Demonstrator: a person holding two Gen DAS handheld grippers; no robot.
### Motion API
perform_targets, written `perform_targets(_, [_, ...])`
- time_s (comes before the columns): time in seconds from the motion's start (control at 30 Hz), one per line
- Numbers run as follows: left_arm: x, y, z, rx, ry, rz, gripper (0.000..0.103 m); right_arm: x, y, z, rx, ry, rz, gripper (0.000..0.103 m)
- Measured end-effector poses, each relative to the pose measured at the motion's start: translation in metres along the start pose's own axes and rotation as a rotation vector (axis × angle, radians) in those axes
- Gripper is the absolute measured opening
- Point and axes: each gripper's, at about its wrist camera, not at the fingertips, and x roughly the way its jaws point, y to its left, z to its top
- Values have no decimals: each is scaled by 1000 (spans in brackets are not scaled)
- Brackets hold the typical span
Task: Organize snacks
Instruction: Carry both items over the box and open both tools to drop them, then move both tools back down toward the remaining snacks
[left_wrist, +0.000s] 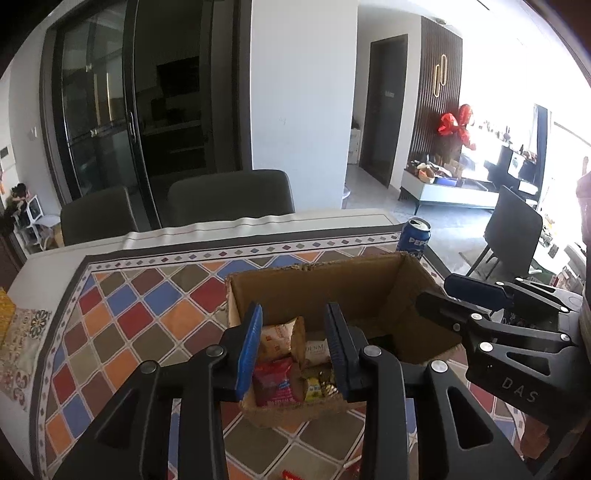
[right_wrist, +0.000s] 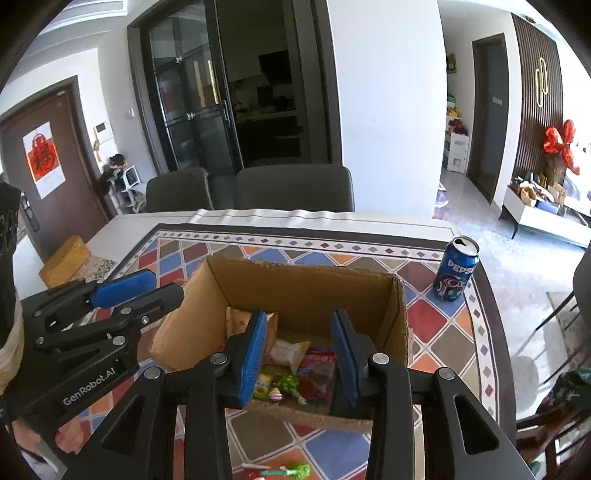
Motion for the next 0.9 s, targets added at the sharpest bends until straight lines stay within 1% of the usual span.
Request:
perform_targets(0.07, [-9, 1, -4, 0, -5, 0, 37, -5, 3, -3, -5, -2, -5, 38])
perform_targets(0.17, [-21, 1, -11, -3, -11, -5, 38, -15, 8, -10, -10, -7, -9, 38])
perform_targets(0.6, [-62, 3, -47, 20, -14, 11, 42, -55, 34, -44, -23, -49, 20, 38])
perform_targets(0.7, [-68, 3, -55, 32, -9, 12, 43, -58, 40, -52, -25, -43, 32, 38])
perform_targets(0.9, [-73, 1, -72, 43, 7, 22, 44, -56, 45, -71, -5, -4, 60, 38])
